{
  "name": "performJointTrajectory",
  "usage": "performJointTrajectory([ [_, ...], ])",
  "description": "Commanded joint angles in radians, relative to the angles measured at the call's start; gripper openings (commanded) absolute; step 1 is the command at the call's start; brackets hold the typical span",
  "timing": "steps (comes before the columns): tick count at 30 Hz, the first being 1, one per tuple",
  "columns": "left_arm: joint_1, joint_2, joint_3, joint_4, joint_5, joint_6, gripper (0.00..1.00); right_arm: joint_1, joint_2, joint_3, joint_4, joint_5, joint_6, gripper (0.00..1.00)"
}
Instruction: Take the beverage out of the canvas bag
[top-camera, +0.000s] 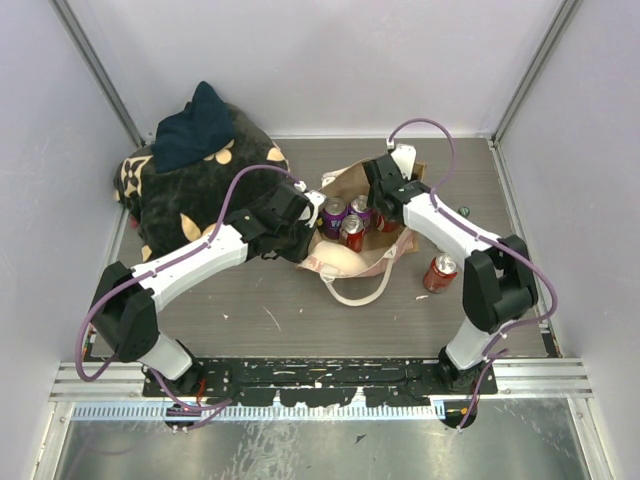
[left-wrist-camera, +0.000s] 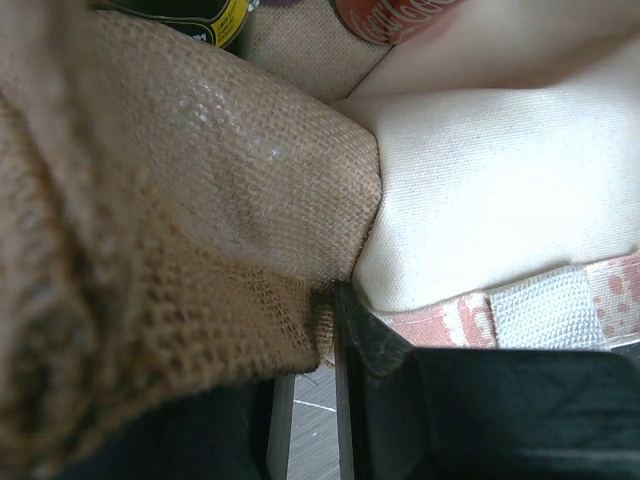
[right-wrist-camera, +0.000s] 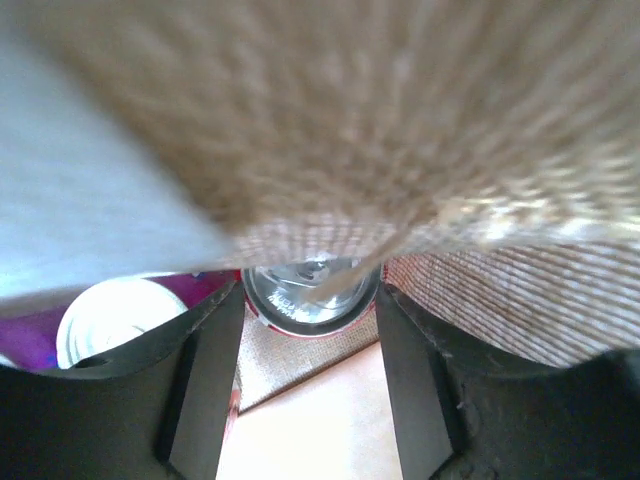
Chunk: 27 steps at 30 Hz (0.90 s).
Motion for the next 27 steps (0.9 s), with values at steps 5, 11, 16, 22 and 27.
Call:
performJointTrajectory([
  [5, -0.004, 0.047, 0.031, -0.002, 0.004, 0.022, 0.26, 0.016, -0.202, 0.127, 0.059, 0.012, -0.144, 0.00],
  [11, -0.004, 0.048, 0.053, -0.014, -0.002, 0.030, 0.26, 0.056, -0.225, 0.241, -0.039, -0.008, -0.172, 0.00],
  [16, -0.004, 0.049, 0.057, -0.020, 0.004, 0.030, 0.26, 0.148, -0.250, 0.312, -0.101, 0.064, -0.212, 0.00],
  [22, -0.004, 0.047, 0.056, -0.021, 0.006, 0.030, 0.26, 0.204, -0.314, 0.337, -0.166, 0.119, -0.213, 0.00],
  [27, -0.004, 0.048, 0.055, -0.023, 0.006, 0.030, 0.26, 0.205, -0.319, 0.316, -0.214, 0.131, -0.164, 0.03],
])
